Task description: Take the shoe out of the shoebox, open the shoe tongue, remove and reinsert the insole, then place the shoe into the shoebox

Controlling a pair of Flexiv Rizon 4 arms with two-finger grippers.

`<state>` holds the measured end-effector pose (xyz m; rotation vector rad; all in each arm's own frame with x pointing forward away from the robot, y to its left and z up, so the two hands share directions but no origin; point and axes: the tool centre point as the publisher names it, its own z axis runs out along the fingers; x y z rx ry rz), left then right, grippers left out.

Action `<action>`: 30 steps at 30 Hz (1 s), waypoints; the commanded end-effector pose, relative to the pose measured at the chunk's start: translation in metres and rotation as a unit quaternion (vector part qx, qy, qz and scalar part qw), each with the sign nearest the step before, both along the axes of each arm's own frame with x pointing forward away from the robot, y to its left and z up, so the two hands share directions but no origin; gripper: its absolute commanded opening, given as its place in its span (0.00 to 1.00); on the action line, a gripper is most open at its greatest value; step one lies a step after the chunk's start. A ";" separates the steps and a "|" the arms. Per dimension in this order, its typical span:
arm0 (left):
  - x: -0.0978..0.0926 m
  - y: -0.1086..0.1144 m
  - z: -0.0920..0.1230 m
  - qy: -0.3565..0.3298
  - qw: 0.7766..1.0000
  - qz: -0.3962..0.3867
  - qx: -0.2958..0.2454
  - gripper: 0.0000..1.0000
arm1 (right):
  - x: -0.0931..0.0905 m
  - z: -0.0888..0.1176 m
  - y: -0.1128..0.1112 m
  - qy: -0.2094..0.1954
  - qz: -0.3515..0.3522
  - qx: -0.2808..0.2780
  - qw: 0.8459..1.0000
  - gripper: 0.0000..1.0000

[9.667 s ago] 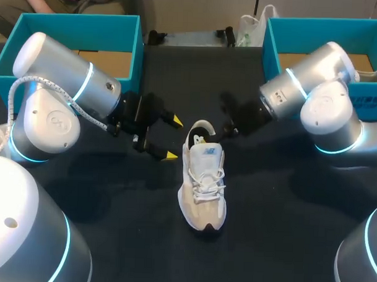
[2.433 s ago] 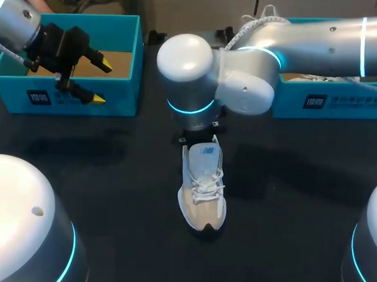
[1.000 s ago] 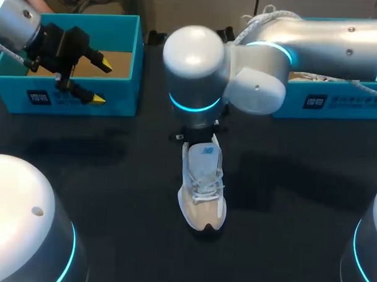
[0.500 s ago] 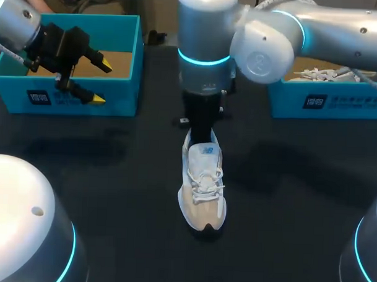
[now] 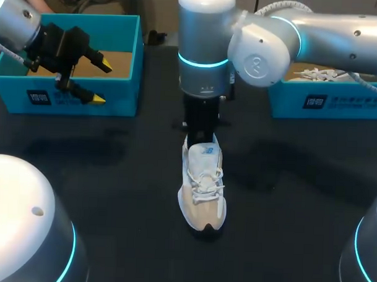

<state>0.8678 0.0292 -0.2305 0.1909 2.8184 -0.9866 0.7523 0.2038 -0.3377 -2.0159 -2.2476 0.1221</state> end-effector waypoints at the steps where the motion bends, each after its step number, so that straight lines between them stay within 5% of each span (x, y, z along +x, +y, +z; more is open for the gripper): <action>1: 0.000 0.000 0.001 0.001 1.000 0.000 0.002 1.00 | 0.000 -0.003 0.000 -0.005 0.001 0.006 1.000 1.00; 17: 0.000 0.000 0.001 0.001 1.000 0.000 0.002 1.00 | -0.001 -0.014 0.001 -0.007 0.008 0.014 1.000 1.00; 30: 0.000 0.000 0.001 0.001 1.000 0.000 0.002 1.00 | -0.010 0.016 -0.007 -0.026 -0.005 -0.001 1.000 1.00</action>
